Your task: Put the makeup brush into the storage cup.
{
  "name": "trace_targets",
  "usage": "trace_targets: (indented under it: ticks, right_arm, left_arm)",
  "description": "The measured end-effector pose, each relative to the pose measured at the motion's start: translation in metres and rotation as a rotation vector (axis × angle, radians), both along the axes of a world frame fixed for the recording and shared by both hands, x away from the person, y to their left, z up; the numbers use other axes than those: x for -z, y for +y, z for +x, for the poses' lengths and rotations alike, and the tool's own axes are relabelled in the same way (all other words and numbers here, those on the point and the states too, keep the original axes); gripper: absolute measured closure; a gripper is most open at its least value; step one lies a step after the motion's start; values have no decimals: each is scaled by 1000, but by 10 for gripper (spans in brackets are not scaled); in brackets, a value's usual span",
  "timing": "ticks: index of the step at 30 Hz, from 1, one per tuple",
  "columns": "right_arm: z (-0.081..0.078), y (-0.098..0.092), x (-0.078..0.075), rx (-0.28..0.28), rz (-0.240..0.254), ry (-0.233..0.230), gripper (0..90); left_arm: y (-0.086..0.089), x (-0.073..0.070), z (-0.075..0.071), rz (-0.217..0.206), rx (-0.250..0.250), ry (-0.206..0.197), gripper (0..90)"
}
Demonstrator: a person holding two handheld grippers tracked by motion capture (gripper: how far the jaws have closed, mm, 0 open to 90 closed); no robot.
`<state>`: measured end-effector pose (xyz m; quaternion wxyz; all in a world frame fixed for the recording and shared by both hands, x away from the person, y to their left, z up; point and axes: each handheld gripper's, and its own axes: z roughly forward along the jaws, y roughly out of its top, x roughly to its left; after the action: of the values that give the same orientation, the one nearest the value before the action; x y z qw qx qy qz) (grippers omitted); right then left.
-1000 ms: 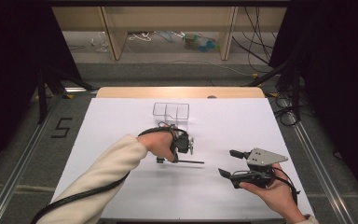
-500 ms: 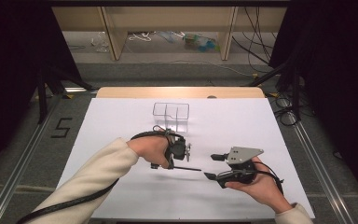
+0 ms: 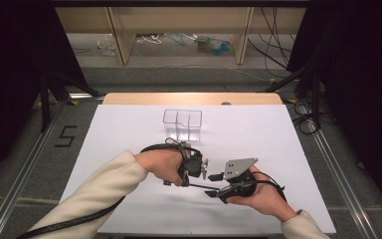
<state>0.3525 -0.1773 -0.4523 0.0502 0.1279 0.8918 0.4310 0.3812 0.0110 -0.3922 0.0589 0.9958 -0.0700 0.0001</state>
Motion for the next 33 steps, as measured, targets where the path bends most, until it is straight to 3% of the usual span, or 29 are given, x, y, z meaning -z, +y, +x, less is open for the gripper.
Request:
trace_targets:
  ticks: [5, 6, 10, 33]
  right_arm:
    - [0, 3, 1, -14, 1, 17, 527]
    - [0, 4, 2, -17, 2, 17, 539]
    - [-1, 7, 2, -29, 9, 13, 572]
    - [-5, 10, 2, -73, -3, -11, 847]
  left_arm:
    - [-2, -1, -1, -13, 7, 2, 858]
    - [-2, 0, -4, -53, -32, 19, 858]
    - [-3, -4, -3, -17, 20, -11, 858]
    - [-6, -8, -8, -17, 30, -18, 857]
